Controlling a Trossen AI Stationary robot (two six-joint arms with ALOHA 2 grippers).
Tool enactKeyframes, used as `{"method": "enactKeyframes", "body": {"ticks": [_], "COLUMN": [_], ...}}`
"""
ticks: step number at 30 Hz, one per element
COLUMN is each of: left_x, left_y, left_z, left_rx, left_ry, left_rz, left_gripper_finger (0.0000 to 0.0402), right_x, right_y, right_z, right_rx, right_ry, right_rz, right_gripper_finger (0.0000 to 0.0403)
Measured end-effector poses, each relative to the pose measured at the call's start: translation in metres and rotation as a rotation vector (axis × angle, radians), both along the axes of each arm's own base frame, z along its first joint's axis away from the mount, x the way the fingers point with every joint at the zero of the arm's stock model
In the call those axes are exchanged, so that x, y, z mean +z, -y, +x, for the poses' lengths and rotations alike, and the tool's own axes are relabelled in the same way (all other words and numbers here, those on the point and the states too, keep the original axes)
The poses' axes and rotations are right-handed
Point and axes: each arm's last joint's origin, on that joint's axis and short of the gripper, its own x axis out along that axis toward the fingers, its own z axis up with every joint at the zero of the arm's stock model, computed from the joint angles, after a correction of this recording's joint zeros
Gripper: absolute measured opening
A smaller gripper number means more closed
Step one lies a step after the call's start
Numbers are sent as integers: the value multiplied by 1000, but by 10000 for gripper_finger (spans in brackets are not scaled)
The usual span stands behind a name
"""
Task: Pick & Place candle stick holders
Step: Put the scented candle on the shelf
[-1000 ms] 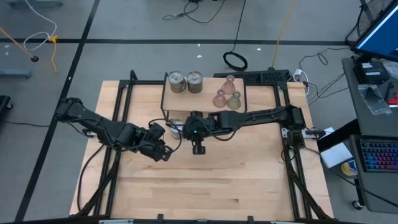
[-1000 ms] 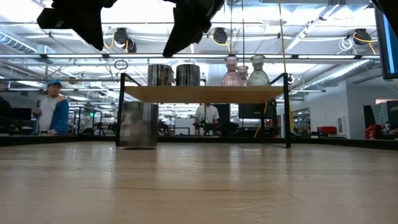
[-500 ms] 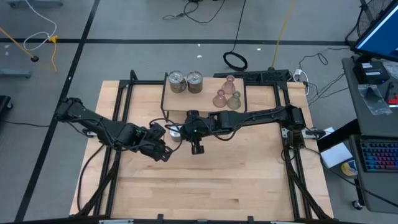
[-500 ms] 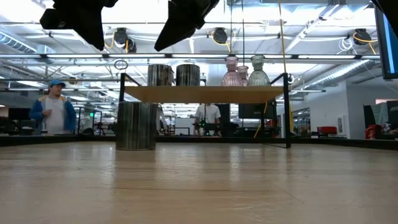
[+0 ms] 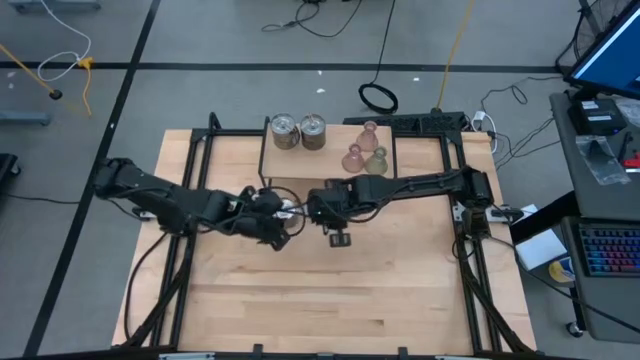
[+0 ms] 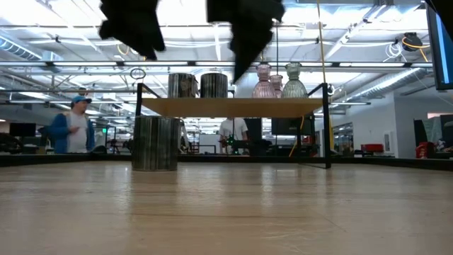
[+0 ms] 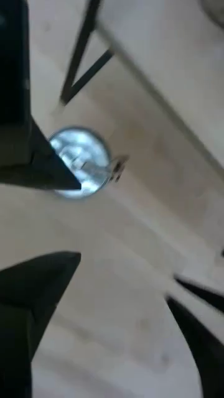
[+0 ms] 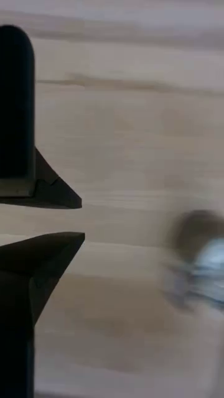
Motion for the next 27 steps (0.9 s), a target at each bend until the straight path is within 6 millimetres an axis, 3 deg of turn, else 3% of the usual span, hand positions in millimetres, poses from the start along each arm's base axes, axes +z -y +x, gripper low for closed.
{"method": "enactKeyframes", "body": {"ticks": [5, 12, 18, 27], "left_x": [-20, -42, -43, -44], "left_y": [-21, -49, -62, -68], "left_z": [22, 35, 33, 29], "left_rx": [-53, -35, -8, 16], "left_ry": [-113, -225, -261, -295], "left_rz": [20, -58, -57, -60], "left_gripper_finger": [233, 278, 283, 260], "right_x": [-6, -8, -8, -8], "right_y": [2, 2, 2, 1], "right_z": [-19, -24, -24, -24], "right_rx": [-84, -129, -132, -132], "right_ry": [-196, -256, -255, -250], "right_rz": [14, 23, 25, 25], "right_gripper_finger": [57, 59, 59, 59]}}
